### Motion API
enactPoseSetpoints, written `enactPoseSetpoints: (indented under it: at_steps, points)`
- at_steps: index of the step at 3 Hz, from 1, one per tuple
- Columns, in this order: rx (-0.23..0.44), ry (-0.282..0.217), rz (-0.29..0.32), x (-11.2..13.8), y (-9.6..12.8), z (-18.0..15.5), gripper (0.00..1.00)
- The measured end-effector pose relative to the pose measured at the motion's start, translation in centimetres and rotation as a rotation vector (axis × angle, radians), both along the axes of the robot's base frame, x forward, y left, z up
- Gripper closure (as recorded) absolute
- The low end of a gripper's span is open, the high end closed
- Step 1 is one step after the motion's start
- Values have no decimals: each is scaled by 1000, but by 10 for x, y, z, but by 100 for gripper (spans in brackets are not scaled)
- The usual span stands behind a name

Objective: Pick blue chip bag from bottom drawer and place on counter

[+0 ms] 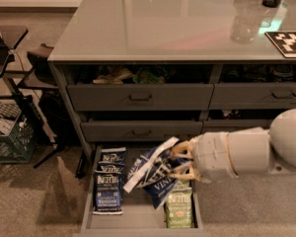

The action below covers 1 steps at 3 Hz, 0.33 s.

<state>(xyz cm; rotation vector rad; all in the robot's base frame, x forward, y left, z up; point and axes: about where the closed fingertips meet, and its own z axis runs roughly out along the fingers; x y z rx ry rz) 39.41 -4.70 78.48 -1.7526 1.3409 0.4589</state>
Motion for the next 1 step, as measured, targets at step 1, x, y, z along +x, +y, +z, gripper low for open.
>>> enactPoseSetpoints:
  at_steps: [1]
  points:
    - [-5,-12,1,1,2,6,100]
